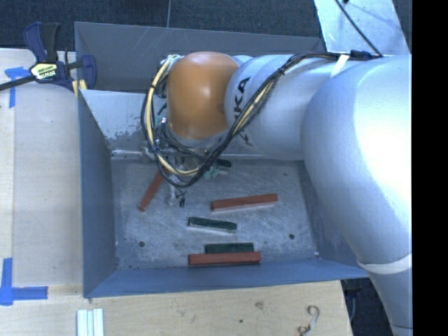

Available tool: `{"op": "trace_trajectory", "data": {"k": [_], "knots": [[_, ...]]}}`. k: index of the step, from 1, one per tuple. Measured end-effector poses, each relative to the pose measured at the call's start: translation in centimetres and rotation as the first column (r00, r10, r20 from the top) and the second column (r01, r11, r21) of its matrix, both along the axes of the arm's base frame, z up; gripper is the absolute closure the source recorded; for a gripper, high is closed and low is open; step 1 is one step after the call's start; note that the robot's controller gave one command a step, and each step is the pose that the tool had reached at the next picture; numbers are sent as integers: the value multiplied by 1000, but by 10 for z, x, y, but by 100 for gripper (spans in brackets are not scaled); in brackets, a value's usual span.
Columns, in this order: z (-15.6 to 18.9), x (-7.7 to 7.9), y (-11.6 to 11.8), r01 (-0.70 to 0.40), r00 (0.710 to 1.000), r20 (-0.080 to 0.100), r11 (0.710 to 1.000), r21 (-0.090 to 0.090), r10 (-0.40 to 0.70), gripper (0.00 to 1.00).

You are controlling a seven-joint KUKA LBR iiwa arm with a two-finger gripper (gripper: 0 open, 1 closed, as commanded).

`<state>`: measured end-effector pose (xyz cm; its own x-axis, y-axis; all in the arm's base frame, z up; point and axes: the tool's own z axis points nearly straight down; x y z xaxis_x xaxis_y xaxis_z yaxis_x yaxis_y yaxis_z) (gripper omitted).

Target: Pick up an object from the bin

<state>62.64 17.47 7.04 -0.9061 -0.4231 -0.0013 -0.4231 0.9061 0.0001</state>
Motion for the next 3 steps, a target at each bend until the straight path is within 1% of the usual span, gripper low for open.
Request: {"op": "trace_trajectory", "data": {"k": [1,2,3], "knots": [[30,-9,20,-234,972,4,972,1,234,0],[45,-8,30,-457,889,5,889,0,457,0],[0,-7,29,-782,623,0,623,1,782,0]]}}
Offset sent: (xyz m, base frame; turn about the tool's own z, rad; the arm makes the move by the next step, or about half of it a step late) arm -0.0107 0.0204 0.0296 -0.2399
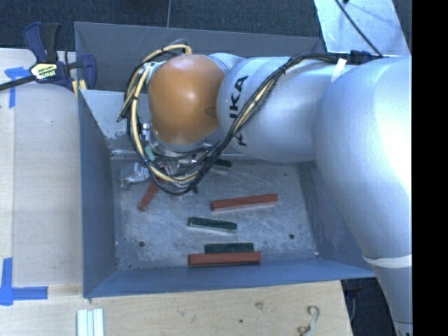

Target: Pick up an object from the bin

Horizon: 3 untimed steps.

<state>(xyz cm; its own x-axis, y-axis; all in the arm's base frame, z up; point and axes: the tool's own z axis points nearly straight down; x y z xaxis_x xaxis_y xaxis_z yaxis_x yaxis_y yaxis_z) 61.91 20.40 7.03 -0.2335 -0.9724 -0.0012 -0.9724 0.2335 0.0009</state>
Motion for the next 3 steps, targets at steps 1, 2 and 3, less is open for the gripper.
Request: {"op": "trace_trajectory", "data": {"k": [1,2,3], "knots": [[0,0,0,6,1000,-1,1000,0,-6,0],[1,0,0,8,1000,-2,1000,0,-8,100],[43,2,1,10,1000,7,1000,3,-10,100]]}}
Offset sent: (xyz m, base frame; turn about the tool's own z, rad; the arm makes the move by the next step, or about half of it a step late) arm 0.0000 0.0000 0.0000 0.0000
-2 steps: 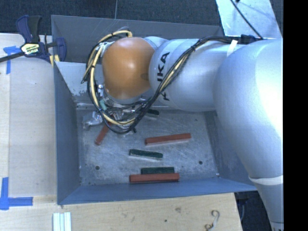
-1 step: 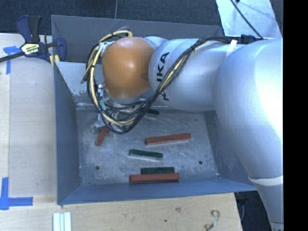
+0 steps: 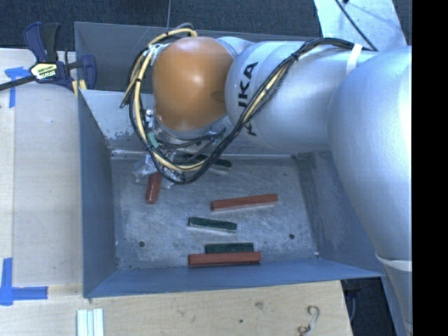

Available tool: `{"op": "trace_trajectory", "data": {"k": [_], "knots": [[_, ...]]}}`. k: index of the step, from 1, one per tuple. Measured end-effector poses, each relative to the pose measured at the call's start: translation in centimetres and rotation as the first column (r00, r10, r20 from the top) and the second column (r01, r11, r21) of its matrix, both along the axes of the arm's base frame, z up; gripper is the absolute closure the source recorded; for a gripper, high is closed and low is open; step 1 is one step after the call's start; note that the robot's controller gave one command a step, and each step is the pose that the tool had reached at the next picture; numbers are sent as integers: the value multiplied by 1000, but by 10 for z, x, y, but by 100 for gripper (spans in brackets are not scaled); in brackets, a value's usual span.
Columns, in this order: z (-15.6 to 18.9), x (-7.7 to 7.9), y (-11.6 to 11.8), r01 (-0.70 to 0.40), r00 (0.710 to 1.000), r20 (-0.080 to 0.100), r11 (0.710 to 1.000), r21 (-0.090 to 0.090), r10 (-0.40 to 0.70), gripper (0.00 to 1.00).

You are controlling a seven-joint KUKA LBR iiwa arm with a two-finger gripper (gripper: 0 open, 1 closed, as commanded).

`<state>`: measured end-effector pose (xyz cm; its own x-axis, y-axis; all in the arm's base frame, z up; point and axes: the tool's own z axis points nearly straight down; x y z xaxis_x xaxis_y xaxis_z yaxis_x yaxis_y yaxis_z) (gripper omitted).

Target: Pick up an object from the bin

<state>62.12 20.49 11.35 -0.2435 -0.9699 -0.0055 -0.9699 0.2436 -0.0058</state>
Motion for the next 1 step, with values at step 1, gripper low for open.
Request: {"op": "trace_trajectory", "data": {"k": [1], "knots": [[57,2,1,5,1000,2,1000,0,-5,100]]}}
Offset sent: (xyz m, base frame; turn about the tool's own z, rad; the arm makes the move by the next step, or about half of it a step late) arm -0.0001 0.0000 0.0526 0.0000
